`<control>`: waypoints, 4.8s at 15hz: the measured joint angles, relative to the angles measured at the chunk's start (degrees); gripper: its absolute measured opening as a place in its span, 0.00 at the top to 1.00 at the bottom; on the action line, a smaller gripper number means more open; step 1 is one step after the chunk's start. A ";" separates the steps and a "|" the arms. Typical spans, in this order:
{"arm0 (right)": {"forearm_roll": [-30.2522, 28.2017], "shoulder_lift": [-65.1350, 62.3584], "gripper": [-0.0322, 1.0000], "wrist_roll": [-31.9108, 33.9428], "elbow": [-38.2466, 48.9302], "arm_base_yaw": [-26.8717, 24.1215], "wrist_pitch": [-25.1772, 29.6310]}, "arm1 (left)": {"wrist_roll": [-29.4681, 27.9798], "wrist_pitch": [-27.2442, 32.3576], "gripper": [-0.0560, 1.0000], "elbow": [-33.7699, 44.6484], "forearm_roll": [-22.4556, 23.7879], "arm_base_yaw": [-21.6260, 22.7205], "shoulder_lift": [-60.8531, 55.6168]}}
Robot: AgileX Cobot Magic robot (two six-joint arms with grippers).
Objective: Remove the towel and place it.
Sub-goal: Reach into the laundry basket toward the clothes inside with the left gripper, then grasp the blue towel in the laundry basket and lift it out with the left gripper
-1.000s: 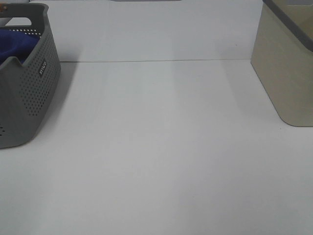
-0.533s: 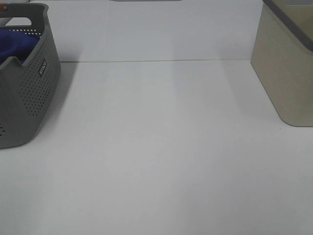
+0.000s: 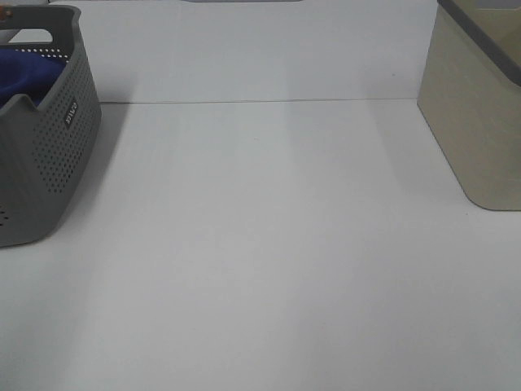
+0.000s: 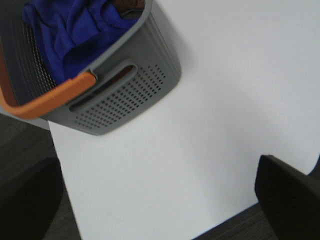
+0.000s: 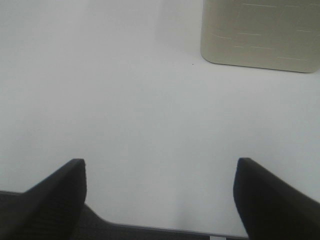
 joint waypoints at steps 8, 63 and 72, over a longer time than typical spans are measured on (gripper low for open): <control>0.00 0.00 0.21 0.00 0.00 0.00 0.00 | 21.77 0.00 0.01 -35.52 8.77 0.00 43.89; 0.00 0.00 0.21 0.00 0.00 0.00 0.00 | 33.35 -8.19 0.95 -48.47 24.35 3.50 88.46; 0.06 0.00 0.21 0.00 0.00 0.00 0.00 | 28.02 -7.79 0.95 -50.08 24.47 -0.69 66.75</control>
